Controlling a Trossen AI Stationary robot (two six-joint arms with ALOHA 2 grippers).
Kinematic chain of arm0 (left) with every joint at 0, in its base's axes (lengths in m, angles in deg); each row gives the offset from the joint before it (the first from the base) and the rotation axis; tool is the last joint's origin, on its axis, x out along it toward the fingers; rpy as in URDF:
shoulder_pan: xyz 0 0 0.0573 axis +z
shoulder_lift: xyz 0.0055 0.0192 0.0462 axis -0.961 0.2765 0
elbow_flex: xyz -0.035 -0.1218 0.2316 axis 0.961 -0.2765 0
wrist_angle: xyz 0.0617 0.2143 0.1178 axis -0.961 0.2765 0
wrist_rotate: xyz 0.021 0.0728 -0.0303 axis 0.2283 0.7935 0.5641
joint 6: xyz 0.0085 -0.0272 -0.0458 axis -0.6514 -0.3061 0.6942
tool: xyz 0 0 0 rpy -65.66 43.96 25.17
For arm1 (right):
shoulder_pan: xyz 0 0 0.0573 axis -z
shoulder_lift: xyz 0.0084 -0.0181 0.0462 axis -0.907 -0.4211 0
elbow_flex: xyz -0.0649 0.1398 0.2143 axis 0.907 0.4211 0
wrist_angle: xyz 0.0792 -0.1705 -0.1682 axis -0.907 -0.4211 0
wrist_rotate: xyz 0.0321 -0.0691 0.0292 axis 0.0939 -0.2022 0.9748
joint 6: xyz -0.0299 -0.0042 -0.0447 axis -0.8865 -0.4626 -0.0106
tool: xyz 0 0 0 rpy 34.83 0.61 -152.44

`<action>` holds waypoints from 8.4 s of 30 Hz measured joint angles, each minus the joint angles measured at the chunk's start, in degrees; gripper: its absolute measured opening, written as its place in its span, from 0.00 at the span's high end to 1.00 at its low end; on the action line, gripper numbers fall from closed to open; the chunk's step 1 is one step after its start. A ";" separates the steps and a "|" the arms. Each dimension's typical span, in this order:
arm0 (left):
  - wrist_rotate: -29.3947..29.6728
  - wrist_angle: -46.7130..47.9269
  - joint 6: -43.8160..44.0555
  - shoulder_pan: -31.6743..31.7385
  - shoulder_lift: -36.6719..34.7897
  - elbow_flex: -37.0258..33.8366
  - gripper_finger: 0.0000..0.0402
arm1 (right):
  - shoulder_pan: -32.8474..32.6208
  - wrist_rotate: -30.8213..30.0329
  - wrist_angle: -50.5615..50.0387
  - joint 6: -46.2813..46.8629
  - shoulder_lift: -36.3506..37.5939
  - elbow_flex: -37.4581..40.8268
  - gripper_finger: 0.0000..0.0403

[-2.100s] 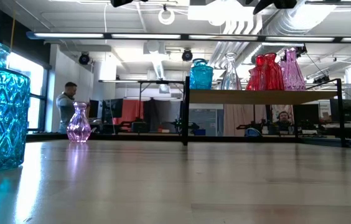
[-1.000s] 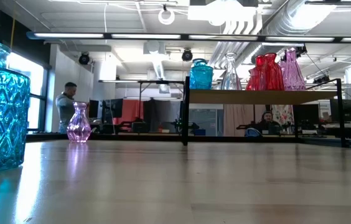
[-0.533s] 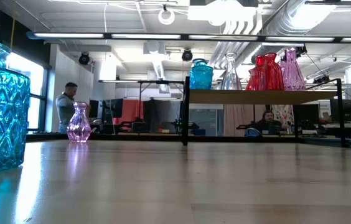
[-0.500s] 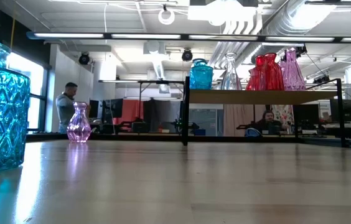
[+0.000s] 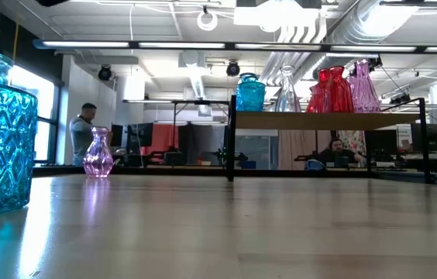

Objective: Sort vases onto shelf
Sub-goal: Put the blue vase on the shelf aligned with the other blue vase

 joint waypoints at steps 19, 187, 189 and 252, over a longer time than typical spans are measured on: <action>0.00 -7.95 2.75 -0.04 1.26 -7.80 0.79 | -0.17 -0.01 -0.15 -1.04 0.04 0.00 0.68; 6.04 -7.04 -25.22 34.72 6.10 25.64 0.97 | 6.69 -6.51 4.66 -64.87 -7.97 0.04 0.25; 5.68 -7.43 -25.12 34.70 6.12 25.64 0.97 | 6.67 -6.79 3.95 -65.80 -7.85 0.04 0.25; 4.76 -14.80 -24.31 35.04 6.21 25.68 0.89 | 6.67 -5.79 3.73 -60.97 -7.39 -0.07 0.33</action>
